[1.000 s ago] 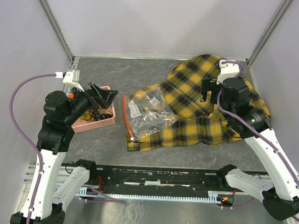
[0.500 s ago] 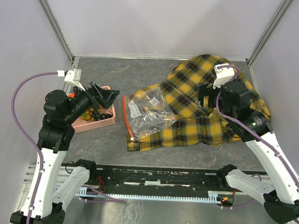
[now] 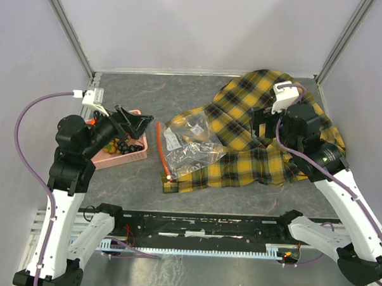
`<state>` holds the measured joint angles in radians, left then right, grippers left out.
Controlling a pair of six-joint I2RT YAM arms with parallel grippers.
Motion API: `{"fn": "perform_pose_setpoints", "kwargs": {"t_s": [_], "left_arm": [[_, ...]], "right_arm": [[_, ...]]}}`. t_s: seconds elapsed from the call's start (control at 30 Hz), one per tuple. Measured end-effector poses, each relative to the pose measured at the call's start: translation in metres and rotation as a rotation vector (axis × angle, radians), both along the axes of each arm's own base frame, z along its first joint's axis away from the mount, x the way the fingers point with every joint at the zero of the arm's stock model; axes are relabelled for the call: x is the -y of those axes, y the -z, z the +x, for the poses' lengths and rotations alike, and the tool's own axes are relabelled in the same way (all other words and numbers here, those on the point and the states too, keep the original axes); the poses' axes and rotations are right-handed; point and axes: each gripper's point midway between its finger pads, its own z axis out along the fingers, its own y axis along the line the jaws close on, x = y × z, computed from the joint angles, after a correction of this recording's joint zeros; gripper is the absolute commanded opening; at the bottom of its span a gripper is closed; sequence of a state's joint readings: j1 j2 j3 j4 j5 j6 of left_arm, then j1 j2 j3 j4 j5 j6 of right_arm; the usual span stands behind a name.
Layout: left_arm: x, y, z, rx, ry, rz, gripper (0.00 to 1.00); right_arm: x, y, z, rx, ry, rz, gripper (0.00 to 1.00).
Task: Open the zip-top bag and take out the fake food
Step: Reset both arms
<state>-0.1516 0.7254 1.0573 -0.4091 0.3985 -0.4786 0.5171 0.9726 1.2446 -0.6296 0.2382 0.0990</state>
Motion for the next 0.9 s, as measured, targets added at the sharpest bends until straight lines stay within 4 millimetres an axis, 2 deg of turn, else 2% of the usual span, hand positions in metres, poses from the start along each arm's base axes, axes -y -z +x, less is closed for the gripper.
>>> {"fn": "perform_pose_setpoints", "kwargs": {"t_s": [0.27, 0.4, 0.47, 0.6, 0.7, 0.9], "left_arm": [[-0.002, 0.002, 0.0, -0.001, -0.009, 0.01, 0.99], [0.014, -0.014, -0.007, 0.057, 0.096, -0.034, 0.99], [0.019, -0.02, -0.01, 0.081, 0.132, -0.042, 0.99], [0.002, -0.024, 0.001, 0.061, 0.014, 0.004, 0.99], [-0.001, -0.027, 0.002, 0.061, 0.001, 0.01, 0.99], [-0.016, -0.011, 0.007, 0.012, -0.088, 0.058, 0.99]], "right_arm": [[0.002, 0.002, 0.002, -0.012, 0.037, 0.028, 0.99], [-0.007, 0.005, 0.0, -0.023, 0.005, 0.062, 0.99], [-0.005, 0.006, 0.001, -0.021, 0.017, 0.057, 0.99], [0.014, 0.003, 0.005, 0.0, 0.115, 0.019, 0.99], [0.013, -0.001, 0.004, 0.007, 0.108, 0.028, 0.99], [0.028, -0.004, 0.006, 0.027, 0.206, 0.03, 0.99]]}}
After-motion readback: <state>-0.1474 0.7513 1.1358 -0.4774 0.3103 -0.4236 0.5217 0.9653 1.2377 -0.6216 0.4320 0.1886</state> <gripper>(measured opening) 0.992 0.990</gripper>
